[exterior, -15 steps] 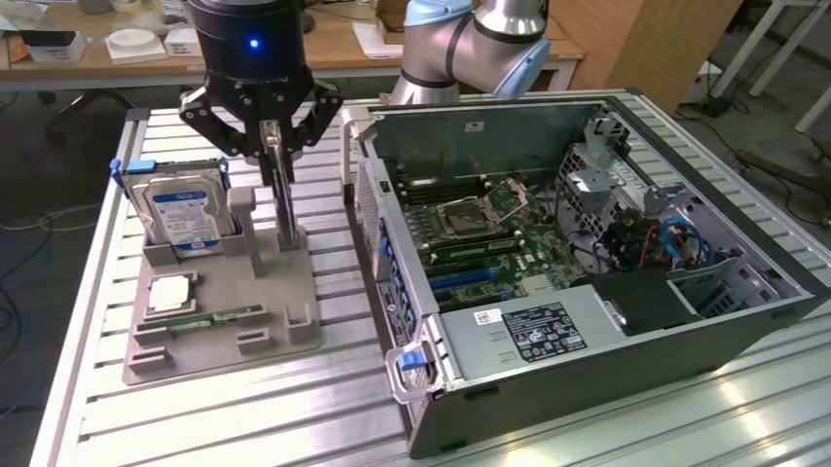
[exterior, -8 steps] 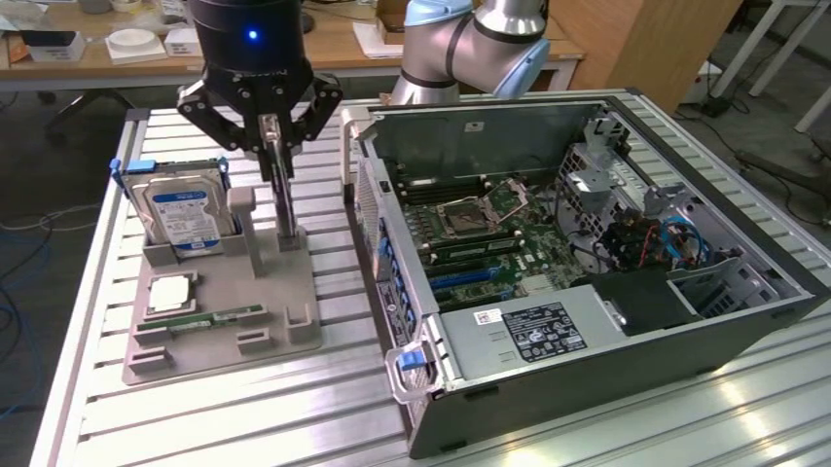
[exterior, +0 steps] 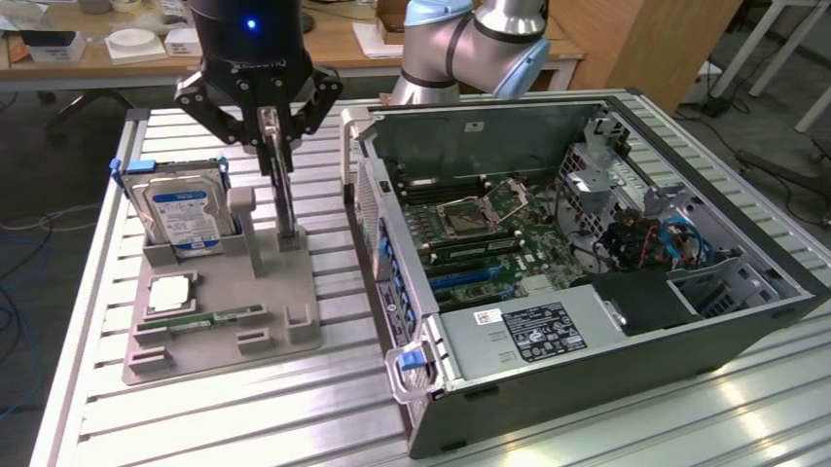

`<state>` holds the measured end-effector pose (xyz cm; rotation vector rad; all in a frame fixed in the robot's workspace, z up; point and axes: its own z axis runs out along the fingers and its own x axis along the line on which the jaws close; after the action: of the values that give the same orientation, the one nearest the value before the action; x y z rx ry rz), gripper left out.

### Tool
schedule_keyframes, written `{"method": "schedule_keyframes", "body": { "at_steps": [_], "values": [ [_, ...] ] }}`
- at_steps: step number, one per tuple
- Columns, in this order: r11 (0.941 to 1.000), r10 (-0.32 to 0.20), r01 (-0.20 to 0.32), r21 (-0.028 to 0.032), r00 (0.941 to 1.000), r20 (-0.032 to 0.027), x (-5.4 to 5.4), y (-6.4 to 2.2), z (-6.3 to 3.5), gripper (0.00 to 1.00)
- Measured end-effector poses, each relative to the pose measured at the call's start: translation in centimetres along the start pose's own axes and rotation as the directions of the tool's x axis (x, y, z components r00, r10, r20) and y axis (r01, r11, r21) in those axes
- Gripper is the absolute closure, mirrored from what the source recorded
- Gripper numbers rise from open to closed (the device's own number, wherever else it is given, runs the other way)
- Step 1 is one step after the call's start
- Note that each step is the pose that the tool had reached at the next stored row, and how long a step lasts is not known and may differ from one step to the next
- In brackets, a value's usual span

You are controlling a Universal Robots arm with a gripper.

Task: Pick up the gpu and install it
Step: 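Pick up the gpu and move the gpu toward the slot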

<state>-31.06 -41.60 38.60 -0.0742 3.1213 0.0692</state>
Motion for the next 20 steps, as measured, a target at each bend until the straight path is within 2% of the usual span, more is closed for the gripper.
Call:
{"method": "schedule_keyframes", "body": {
  "at_steps": [8,20],
  "values": [
    [1.0,-0.002,0.002,-0.0003,1.0,-0.0001,0.0,0.03,-0.7,0.74],
    [1.0,-0.002,0.002,-0.0065,1.0,0.0002,0.0,0.08,-1.81,0.74]
  ]
}}
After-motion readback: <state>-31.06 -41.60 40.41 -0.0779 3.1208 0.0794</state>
